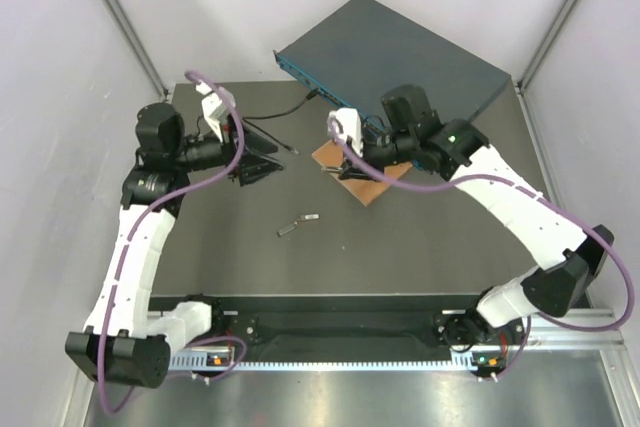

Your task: Insert the plug into the switch port

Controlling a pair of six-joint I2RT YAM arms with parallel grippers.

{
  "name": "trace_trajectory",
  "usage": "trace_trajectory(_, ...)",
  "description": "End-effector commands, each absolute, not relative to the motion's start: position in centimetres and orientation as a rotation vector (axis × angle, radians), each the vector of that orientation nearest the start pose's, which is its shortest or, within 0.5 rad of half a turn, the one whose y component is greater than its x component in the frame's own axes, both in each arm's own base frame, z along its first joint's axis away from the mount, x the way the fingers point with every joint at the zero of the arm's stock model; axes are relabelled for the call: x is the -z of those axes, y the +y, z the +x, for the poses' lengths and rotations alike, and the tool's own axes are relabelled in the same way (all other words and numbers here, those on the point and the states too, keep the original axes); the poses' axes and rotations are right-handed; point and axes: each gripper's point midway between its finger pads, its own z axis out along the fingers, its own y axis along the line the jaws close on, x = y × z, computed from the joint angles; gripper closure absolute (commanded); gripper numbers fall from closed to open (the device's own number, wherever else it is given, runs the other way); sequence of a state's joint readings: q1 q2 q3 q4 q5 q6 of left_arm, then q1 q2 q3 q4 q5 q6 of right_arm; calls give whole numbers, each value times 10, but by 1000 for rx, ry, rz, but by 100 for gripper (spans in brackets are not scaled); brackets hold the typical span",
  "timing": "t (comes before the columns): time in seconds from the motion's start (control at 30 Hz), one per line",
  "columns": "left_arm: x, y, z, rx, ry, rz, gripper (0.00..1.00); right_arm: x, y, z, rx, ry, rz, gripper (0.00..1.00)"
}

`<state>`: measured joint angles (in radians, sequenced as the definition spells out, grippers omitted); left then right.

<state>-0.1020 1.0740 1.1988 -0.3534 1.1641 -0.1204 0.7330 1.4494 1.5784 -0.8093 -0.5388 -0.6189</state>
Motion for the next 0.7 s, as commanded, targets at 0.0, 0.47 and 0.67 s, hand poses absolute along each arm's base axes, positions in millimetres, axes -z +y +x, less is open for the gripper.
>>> trace_trajectory(0.0,-373,-184,235,937,1329,1094,39,-322,325,211,-1041,1607,-1481,100)
trace_trajectory(0.47,-323,-191,212,382,917,1654,48,-312,355,187,-1614,1875,-1248,100)
trace_trajectory(0.67,-313,-203,210,367,877,1736,50,-310,358,189,-1636,1885,-1241,100)
